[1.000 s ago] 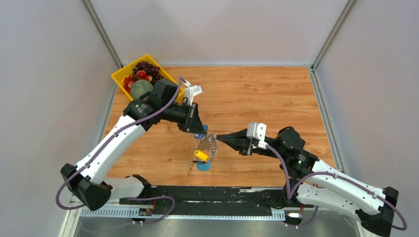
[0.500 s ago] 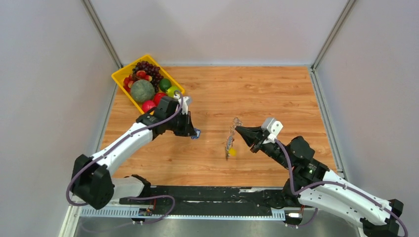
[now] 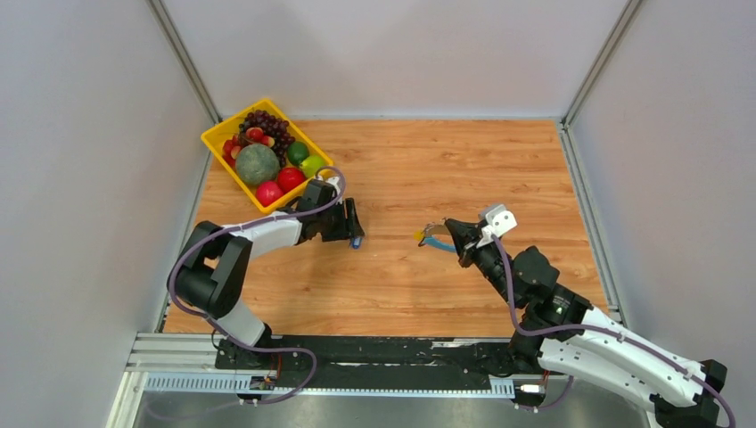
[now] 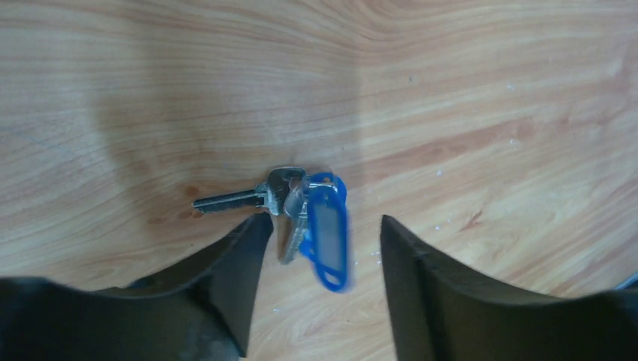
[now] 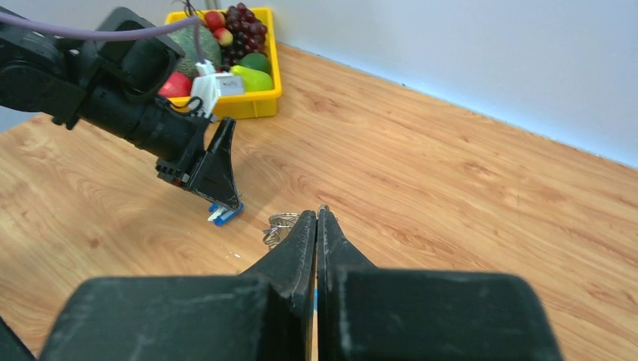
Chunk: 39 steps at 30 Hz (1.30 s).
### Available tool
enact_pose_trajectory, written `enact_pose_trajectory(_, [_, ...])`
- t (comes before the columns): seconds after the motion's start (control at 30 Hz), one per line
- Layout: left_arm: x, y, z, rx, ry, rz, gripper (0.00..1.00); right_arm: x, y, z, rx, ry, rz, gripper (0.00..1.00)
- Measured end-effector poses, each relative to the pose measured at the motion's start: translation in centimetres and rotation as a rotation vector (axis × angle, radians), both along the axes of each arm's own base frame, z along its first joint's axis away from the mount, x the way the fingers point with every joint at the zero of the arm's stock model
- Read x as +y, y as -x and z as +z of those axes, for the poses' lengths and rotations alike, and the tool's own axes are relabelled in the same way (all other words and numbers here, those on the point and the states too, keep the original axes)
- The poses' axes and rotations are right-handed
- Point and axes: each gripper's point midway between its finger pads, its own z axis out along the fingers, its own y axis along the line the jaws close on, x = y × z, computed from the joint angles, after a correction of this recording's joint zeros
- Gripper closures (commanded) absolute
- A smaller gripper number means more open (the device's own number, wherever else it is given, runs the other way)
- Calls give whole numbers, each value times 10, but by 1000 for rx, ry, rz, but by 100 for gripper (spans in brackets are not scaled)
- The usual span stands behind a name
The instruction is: Remove the keys from the keyring
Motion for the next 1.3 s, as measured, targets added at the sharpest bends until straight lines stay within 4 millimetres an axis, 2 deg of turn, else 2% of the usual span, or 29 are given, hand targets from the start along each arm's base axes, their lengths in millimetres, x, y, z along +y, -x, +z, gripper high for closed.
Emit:
enact_pose_trajectory(0.07, [4, -4, -1, -5, -9, 21, 3, 0, -4, -5, 11, 16, -19, 100])
enact_pose_trajectory(0.13, [5, -8, 5, -33, -7, 36, 1, 2, -10, -15, 34, 48, -37, 100])
enact_pose_trajectory(0.27, [11, -8, 34, -118, 11, 56, 0, 9, -27, -47, 112, 133, -52, 100])
enact_pose_trajectory(0.4, [19, -5, 81, -245, 42, 74, 0, 9, -56, -78, 243, 180, -57, 100])
enact_pose_trajectory(0.57, [40, 4, 133, -401, 42, 126, 0, 12, -102, -98, 363, 171, -71, 100])
enact_pose_trajectory(0.67, [59, 9, 151, -466, 15, 189, 0, 21, -129, -102, 395, 152, -62, 100])
enact_pose_trajectory(0.7, [65, 10, 154, -479, 1, 210, 0, 24, -139, -104, 406, 147, -58, 95])
enact_pose_trajectory(0.73, [72, 11, 155, -489, -18, 234, 0, 27, -147, -106, 416, 144, -57, 82])
enact_pose_trajectory(0.8, [84, 12, 154, -492, -57, 278, 0, 30, -163, -113, 439, 143, -62, 37])
enact_pose_trajectory(0.83, [91, 13, 151, -487, -86, 305, 0, 33, -173, -123, 466, 147, -62, 18])
enact_pose_trajectory(0.87, [97, 13, 149, -484, -108, 325, 0, 31, -175, -125, 471, 148, -66, 6])
enact_pose_trajectory(0.9, [103, 13, 147, -480, -134, 350, 0, 30, -179, -129, 489, 146, -76, 1])
enact_pose_trajectory(1.03, [130, 16, 141, -472, -240, 441, 0, 20, -191, -133, 510, 129, -162, 0])
enact_pose_trajectory(1.2, [145, 19, 142, -477, -309, 478, 0, 4, -198, -108, 482, 39, -288, 0])
enact_pose_trajectory(1.3, [147, 21, 146, -474, -320, 474, 0, -6, -192, -88, 475, 0, -331, 0])
